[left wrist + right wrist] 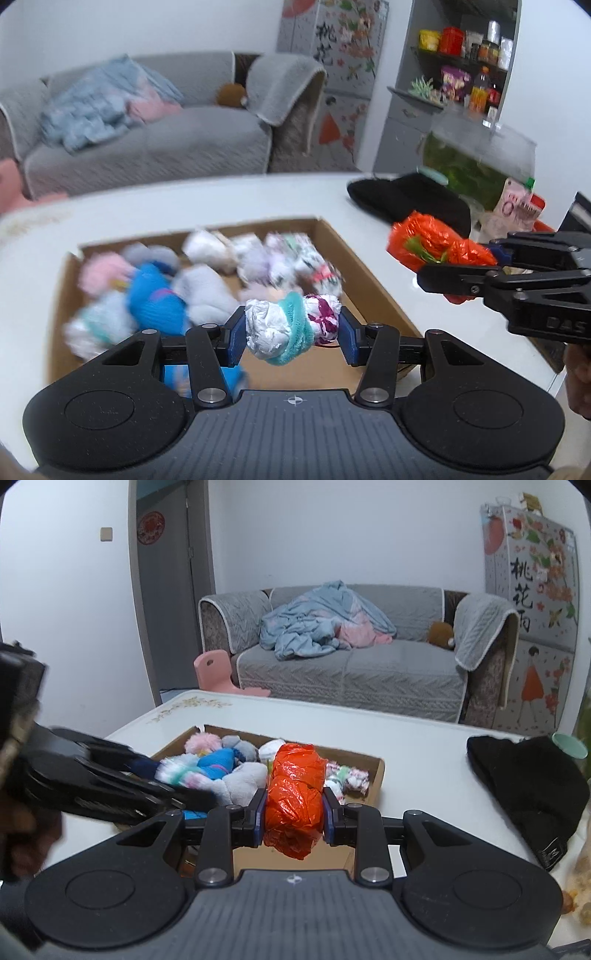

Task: Organize objects
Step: 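Carry white-teal roll and orange bundle into the box and release both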

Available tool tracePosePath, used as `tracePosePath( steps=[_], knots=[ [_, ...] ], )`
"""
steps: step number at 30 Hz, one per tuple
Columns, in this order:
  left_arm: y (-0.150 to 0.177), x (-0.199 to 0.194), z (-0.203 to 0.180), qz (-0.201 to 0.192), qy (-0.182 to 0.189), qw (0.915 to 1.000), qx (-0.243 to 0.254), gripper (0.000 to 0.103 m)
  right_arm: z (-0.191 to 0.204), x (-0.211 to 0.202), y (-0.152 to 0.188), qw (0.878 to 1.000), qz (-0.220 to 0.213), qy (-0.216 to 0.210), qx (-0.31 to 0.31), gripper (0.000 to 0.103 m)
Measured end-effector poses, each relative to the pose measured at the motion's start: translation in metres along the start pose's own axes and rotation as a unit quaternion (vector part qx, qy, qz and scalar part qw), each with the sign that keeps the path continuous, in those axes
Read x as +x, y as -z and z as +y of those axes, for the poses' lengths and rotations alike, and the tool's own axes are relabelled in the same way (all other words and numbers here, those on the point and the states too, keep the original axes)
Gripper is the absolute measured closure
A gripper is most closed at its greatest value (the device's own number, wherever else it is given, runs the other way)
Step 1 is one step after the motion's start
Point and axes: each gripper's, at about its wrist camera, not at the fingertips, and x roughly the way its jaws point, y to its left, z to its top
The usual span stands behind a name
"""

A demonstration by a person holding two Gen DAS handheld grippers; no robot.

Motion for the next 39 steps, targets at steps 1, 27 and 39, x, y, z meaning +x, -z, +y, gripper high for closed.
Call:
tracePosePath(
  steps=[1,27,39],
  knots=[
    [0.003,0.01,0.002,0.009,0.006,0.9999,-0.007,0.048,-0.001,0.001,0.002,1.0,0.005,-0.001,0.0,0.077],
    [0.022,0.046,0.04,0.087,-0.09,0.989,0.08,0.047,0.006,0.049,0.004,0.995,0.085,-0.047,-0.022,0.076],
    [0.011,0.047,0.034,0.09,-0.08,0.991,0.058,0.047,0.017,0.068,-0.001,0.99,0.121,-0.054,-0.05,0.076]
  ],
)
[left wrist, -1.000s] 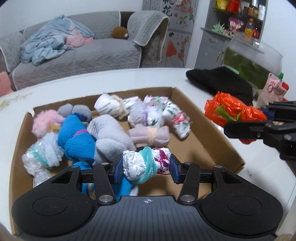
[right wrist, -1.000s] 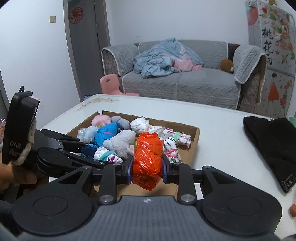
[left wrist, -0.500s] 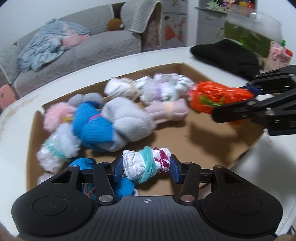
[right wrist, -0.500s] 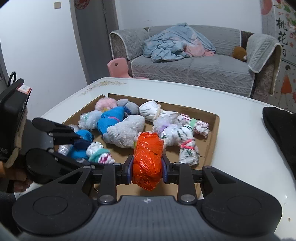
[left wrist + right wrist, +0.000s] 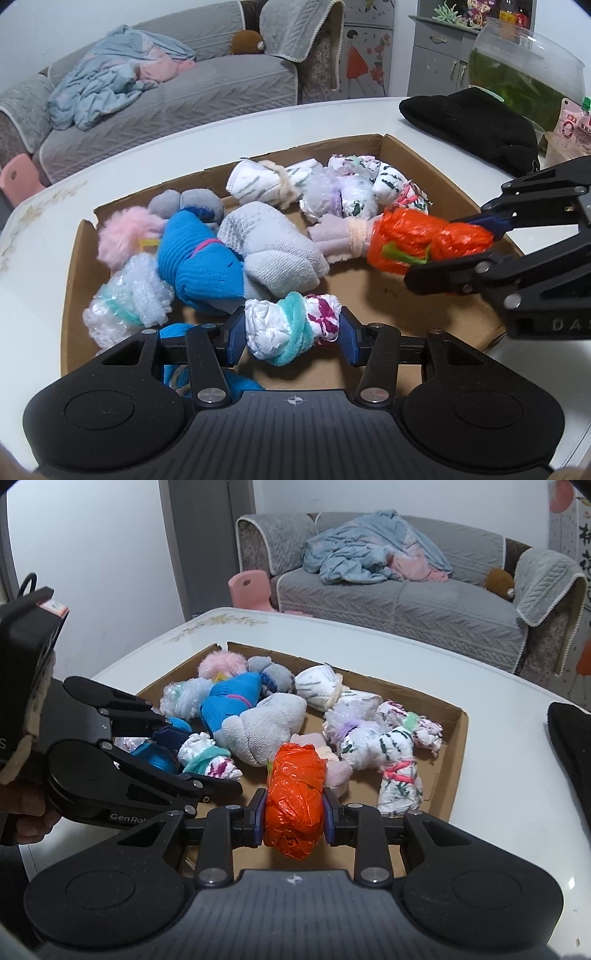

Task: Organize objects
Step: 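Carry white-teal roll and orange bundle into the box and release both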

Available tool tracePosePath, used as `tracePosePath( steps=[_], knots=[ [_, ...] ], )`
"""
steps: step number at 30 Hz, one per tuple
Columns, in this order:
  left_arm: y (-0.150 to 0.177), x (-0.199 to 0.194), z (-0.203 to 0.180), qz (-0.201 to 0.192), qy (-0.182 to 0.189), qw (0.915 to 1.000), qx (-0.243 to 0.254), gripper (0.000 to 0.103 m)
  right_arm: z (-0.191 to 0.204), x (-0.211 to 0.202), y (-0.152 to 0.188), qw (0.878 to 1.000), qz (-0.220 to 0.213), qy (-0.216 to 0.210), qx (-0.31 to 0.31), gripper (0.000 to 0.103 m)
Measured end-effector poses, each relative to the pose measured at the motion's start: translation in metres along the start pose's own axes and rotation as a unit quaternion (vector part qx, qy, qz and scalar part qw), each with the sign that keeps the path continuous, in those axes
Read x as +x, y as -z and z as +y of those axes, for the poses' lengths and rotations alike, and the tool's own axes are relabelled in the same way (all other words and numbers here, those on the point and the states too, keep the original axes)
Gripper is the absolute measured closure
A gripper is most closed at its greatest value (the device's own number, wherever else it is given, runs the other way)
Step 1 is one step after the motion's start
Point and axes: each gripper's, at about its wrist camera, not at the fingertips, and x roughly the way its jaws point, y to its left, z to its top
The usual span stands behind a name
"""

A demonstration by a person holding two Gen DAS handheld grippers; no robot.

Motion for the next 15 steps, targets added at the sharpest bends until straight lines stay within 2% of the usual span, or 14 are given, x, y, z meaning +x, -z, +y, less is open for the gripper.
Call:
tracePosePath(
  steps=[7,10,15],
  knots=[
    [-0.01,0.011,0.009,0.012,0.005,0.9997,-0.02,0.047,-0.002,0.013,-0.008,1.0,0.02,-0.001,-0.016,0.076],
    [-0.015,0.015,0.012,0.016,0.011,0.9995,-0.024,0.047,-0.005,0.021,-0.012,0.999,0.035,-0.015,-0.02,0.076],
    [-0.014,0.017,0.011,0.023,0.013,0.9996,-0.005,0.047,-0.005,0.033,-0.014,0.997,0.057,-0.017,-0.039,0.076]
  ],
)
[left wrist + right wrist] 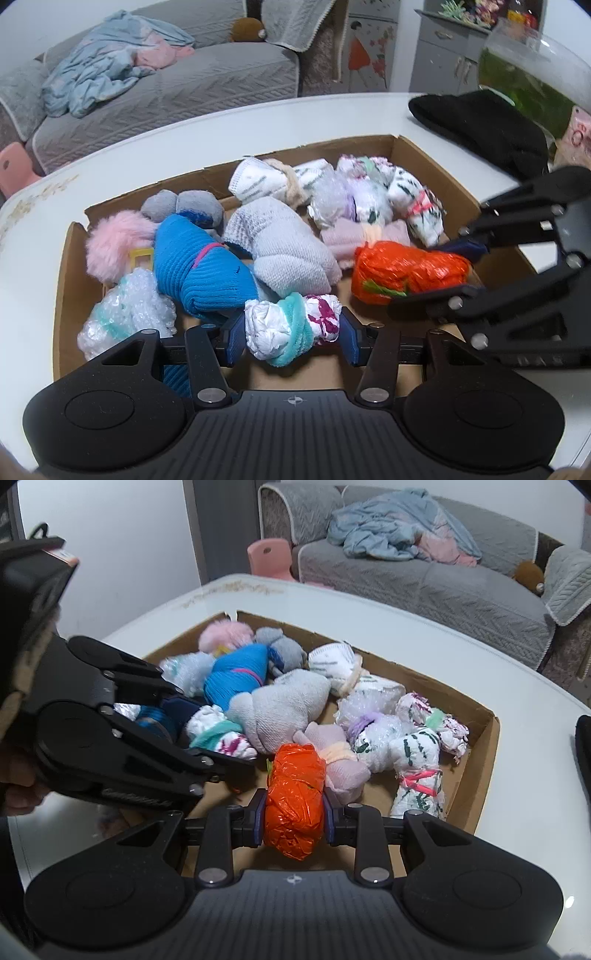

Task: Organize objects
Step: 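Carry white-teal roll and orange bundle into the box and release both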

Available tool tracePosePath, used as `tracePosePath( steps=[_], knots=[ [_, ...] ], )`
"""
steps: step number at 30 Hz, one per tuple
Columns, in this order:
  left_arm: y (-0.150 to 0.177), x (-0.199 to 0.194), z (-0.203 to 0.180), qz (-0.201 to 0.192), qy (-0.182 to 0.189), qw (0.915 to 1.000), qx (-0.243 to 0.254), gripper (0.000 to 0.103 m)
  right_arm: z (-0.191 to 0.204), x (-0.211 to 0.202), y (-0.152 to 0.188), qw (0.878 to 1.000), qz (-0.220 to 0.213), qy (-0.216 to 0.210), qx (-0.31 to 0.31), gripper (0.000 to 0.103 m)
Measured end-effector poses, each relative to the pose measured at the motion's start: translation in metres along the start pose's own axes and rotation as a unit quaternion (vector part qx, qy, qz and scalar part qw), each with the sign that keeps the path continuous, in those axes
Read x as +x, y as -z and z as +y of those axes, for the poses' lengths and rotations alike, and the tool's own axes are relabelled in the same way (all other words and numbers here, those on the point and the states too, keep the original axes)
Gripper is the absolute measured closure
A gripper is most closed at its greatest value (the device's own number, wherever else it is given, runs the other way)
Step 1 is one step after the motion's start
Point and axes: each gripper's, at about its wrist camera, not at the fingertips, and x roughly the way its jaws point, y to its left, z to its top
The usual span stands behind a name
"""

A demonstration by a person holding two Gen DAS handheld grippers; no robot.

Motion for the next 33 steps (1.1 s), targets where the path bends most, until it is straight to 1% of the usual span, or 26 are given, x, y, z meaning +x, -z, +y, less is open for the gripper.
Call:
tracePosePath(
  steps=[4,7,8,10,13,17,22,25,26,27,31,33],
  knots=[
    [0.002,0.0,0.005,0.008,-0.007,0.9999,0.011,0.047,0.001,0.005,-0.007,1.0,0.001,-0.003,-0.005,0.076],
    [0.001,0.002,0.011,0.01,-0.008,0.9999,0.002,0.047,0.006,0.012,-0.014,1.0,0.001,-0.003,-0.014,0.076],
    [0.0,0.002,0.011,0.009,-0.013,0.9999,0.001,0.047,0.007,0.013,-0.015,1.0,-0.001,0.003,-0.021,0.076],
    [0.001,0.003,0.012,0.005,-0.017,0.9998,0.0,0.047,0.005,0.017,-0.017,1.0,0.0,0.004,-0.019,0.076],
    [0.003,0.006,0.015,0.005,-0.013,0.9998,-0.012,0.046,0.001,0.02,-0.013,1.0,0.006,0.004,-0.016,0.076],
    [0.006,0.007,0.013,0.008,-0.013,0.9999,-0.003,0.042,-0.002,0.023,-0.008,1.0,0.016,0.002,-0.012,0.075],
    [0.004,0.006,0.01,0.019,-0.018,0.9997,-0.002,0.041,-0.006,0.022,-0.007,0.999,0.031,0.006,-0.007,0.069],
    [0.002,0.006,0.009,0.033,-0.026,0.9991,0.004,0.033,-0.009,0.02,-0.009,0.999,0.045,0.018,-0.003,0.056],
    [0.001,0.006,0.01,0.04,-0.026,0.9989,0.003,0.029,-0.011,0.019,-0.009,0.999,0.05,0.021,0.0,0.049],
    [0.001,0.007,0.011,0.044,-0.025,0.9987,-0.001,0.026,-0.013,0.017,-0.009,0.998,0.053,0.023,0.004,0.046],
    [-0.002,0.003,0.011,0.05,-0.026,0.9984,-0.007,0.023,-0.013,0.012,-0.009,0.998,0.06,0.021,0.001,0.04],
    [-0.004,-0.001,0.011,0.047,-0.021,0.9986,-0.011,0.018,-0.011,0.009,-0.008,0.998,0.062,0.018,-0.003,0.029]
  ],
)
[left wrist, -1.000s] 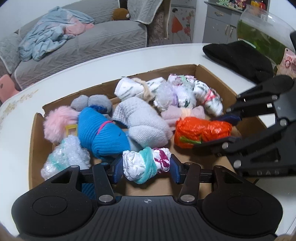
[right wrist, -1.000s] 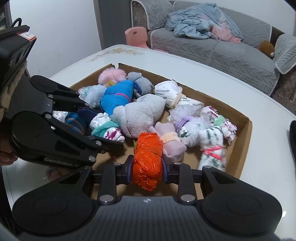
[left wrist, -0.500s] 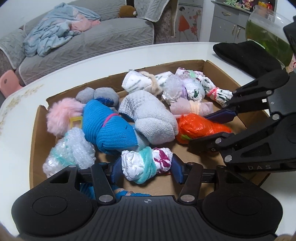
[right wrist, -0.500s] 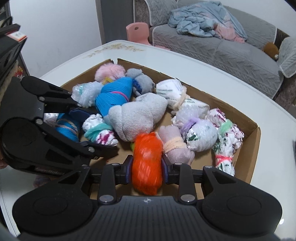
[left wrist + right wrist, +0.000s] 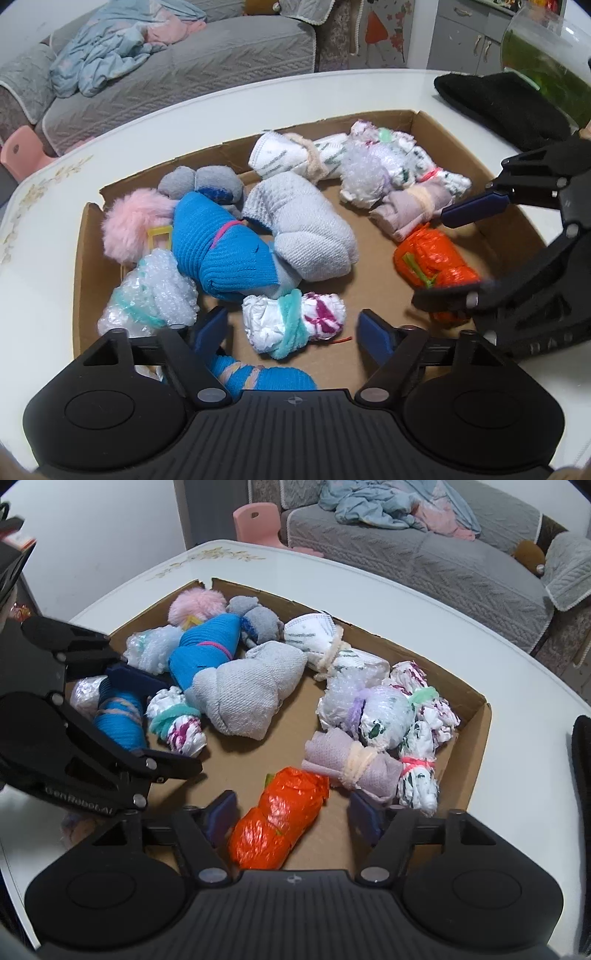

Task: Organize objects
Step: 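Carry white-teal roll and orange bundle into the box and release both, then withdraw both tools from the box toward the last two items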

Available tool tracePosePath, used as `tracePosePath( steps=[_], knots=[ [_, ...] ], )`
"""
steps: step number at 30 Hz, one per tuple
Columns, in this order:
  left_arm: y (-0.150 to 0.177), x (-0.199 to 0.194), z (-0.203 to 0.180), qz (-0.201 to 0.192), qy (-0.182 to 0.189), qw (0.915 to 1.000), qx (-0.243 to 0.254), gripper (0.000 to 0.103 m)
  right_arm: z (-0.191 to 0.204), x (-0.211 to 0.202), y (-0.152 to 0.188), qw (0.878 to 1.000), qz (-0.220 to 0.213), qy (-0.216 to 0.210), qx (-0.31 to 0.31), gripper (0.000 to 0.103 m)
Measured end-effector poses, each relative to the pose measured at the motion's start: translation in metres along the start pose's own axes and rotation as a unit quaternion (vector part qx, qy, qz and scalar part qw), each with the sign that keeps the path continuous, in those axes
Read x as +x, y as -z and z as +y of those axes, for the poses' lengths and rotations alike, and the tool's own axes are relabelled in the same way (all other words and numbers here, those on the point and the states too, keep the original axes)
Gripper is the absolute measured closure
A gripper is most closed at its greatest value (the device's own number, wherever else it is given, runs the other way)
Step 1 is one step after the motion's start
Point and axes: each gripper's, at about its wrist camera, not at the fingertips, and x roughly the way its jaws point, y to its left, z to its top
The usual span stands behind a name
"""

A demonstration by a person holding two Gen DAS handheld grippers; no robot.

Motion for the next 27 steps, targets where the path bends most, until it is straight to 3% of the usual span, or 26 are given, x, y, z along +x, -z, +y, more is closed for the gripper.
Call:
tracePosePath(
  steps=[14,27],
  knots=[
    [0.006,-0.034,0.0,-0.011,0.0,0.9999,-0.01,0.015,0.018,-0.019,0.004,1.0,0.004,0.007,-0.019,0.029],
    [0.04,-0.063,0.003,-0.025,-0.001,0.9993,-0.028,0.013,0.03,-0.042,0.015,1.0,-0.017,0.015,-0.007,0.027]
  ],
)
